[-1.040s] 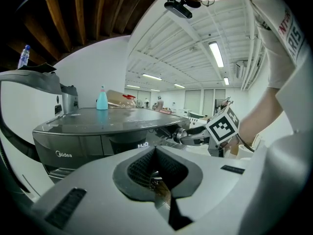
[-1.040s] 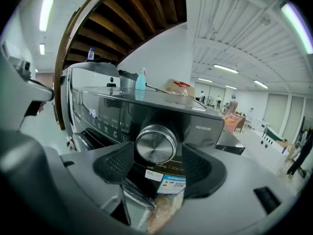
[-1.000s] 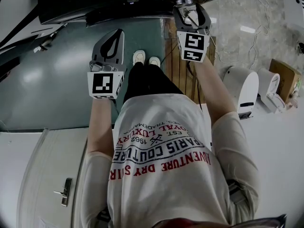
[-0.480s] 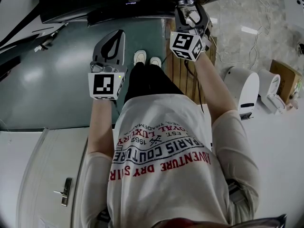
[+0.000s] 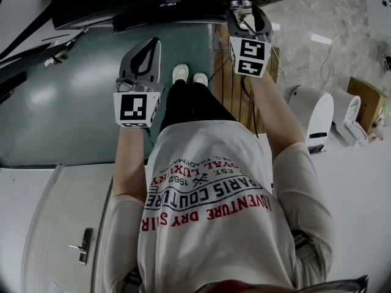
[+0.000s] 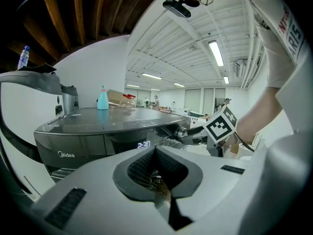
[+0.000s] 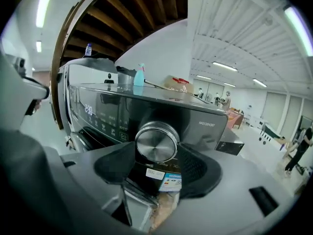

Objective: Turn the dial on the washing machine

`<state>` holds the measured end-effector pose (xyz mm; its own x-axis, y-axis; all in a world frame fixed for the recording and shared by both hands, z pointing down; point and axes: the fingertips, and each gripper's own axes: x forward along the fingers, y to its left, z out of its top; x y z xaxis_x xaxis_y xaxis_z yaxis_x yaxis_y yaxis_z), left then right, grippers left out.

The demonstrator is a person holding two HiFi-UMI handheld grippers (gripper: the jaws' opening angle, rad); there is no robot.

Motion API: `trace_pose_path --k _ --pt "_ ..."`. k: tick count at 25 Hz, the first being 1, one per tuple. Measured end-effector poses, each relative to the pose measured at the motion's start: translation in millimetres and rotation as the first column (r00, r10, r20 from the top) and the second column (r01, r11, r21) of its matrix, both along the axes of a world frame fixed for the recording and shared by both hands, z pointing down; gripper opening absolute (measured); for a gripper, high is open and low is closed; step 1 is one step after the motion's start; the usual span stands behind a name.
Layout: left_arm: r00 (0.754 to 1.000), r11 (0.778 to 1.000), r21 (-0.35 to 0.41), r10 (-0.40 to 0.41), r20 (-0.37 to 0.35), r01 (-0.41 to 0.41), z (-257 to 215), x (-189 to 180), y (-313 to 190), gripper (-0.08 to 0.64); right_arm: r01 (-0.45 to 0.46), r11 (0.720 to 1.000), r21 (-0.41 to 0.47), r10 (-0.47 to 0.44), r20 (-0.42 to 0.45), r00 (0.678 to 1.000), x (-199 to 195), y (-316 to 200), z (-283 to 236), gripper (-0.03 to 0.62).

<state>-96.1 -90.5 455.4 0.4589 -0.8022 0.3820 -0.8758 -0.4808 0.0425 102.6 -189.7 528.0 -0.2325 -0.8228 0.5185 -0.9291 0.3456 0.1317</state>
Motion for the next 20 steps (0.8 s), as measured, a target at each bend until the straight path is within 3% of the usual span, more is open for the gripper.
trace_pose_path --k 3,8,13,17,20 --pt "1.000 1.000 -0.002 0.004 -0.001 -0.004 0 1 -1 0.015 0.000 1.000 0.000 0.000 0.020 1.000 4 0 2 0.284" --pt "1.000 1.000 0.001 0.005 0.001 -0.005 0 3 -2 0.015 0.022 0.999 0.037 -0.021 -0.032 0.999 -1 2 -5 0.285" --pt "1.000 1.000 0.007 -0.002 -0.007 0.002 -3 5 -4 0.015 0.076 0.991 0.107 -0.057 -0.172 0.983 -5 6 -12 0.285" --pt "1.000 1.000 0.001 -0.007 -0.009 0.007 -1 4 -2 0.015 0.107 0.989 0.098 -0.073 -0.302 0.950 -4 3 -3 0.285" --pt "1.000 1.000 0.003 -0.014 -0.009 0.014 -2 1 -1 0.015 0.126 0.988 0.091 -0.088 -0.344 0.935 -4 1 -2 0.285"
